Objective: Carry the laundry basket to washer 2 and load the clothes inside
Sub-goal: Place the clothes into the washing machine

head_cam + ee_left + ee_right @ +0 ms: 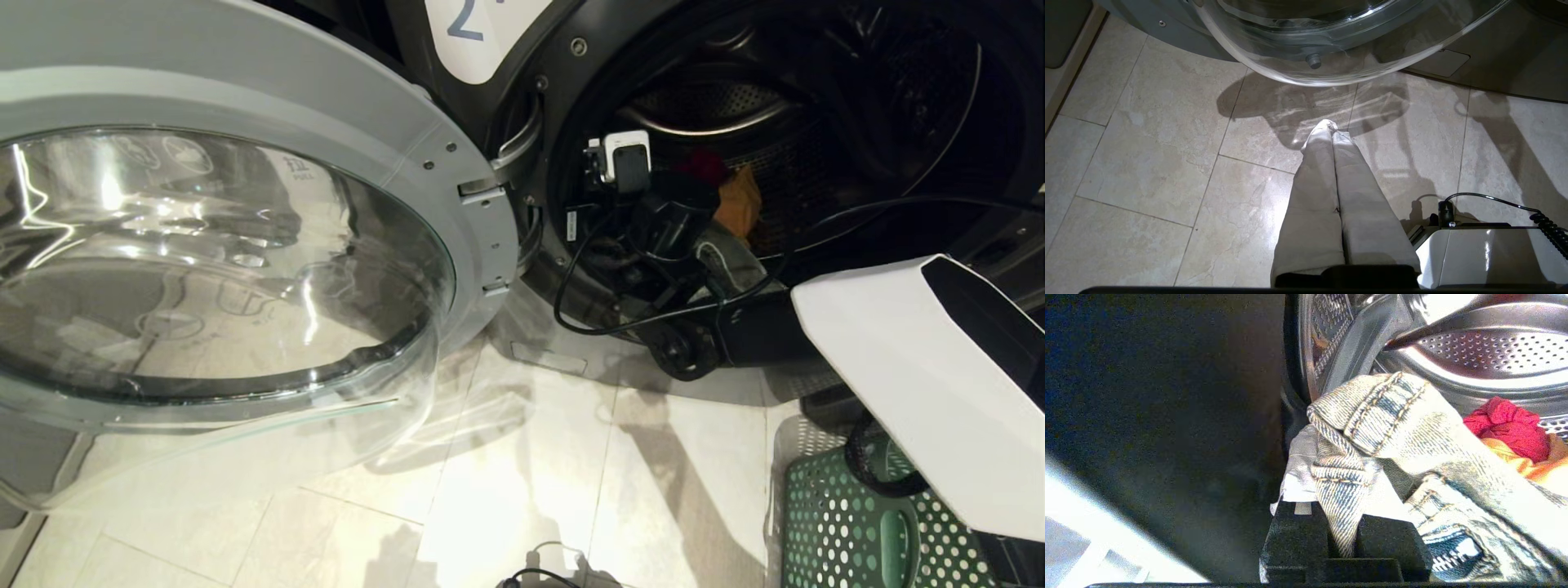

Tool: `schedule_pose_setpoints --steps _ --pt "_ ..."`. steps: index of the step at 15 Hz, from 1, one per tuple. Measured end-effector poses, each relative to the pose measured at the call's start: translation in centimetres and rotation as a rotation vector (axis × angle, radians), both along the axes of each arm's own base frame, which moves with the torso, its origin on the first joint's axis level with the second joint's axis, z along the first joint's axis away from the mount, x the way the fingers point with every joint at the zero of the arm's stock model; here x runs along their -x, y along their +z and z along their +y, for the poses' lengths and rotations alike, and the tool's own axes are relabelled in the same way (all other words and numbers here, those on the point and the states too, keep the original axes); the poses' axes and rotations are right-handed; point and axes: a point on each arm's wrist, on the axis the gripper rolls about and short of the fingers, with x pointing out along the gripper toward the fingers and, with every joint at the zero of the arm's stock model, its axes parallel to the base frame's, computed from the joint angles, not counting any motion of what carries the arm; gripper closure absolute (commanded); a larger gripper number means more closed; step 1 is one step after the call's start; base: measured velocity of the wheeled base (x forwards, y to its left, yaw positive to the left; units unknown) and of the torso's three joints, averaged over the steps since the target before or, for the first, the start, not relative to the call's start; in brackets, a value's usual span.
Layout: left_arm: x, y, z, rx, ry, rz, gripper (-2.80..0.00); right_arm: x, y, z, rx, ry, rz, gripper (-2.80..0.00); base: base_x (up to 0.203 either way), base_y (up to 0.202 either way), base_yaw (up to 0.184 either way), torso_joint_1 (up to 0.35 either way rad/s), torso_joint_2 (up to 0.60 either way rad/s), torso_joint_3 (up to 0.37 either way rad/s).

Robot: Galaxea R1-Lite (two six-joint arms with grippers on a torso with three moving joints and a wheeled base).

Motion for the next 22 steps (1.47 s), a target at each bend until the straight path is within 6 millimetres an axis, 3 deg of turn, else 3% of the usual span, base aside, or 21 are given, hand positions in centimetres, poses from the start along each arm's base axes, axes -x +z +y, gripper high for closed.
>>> schedule_pose_setpoints --steps 5,9,14,18,22 --pt "0.0 0.0 0.0 0.000 0.000 0.000 0.00 1.1 0.0 -1.1 0.004 -0.007 0.018 0.00 0.000 0.000 0.000 0.000 0.00 0.000" --pt "0.0 0.0 0.0 0.000 0.000 0.000 0.00 0.7 0.1 -2.7 0.005 -0.052 0.025 0.00 0.000 0.000 0.000 0.000 0.00 0.000" --pt "0.0 0.0 0.0 0.000 0.000 0.000 0.00 -1.5 0.0 -5.4 -0.001 -0.127 0.013 0.00 0.000 0.000 0.000 0.000 0.00 0.000" --pt "0.0 0.0 0.0 0.000 0.000 0.000 0.00 -4.3 1.5 -6.5 -0.047 -0.174 -0.098 0.00 0.000 0.000 0.000 0.000 0.00 0.000" --pt "0.0 0.0 0.0 0.000 -0.001 0.000 0.00 -5.9 0.4 -7.2 -0.066 -0.198 -0.128 0.00 0.000 0.000 0.000 0.000 0.00 0.000"
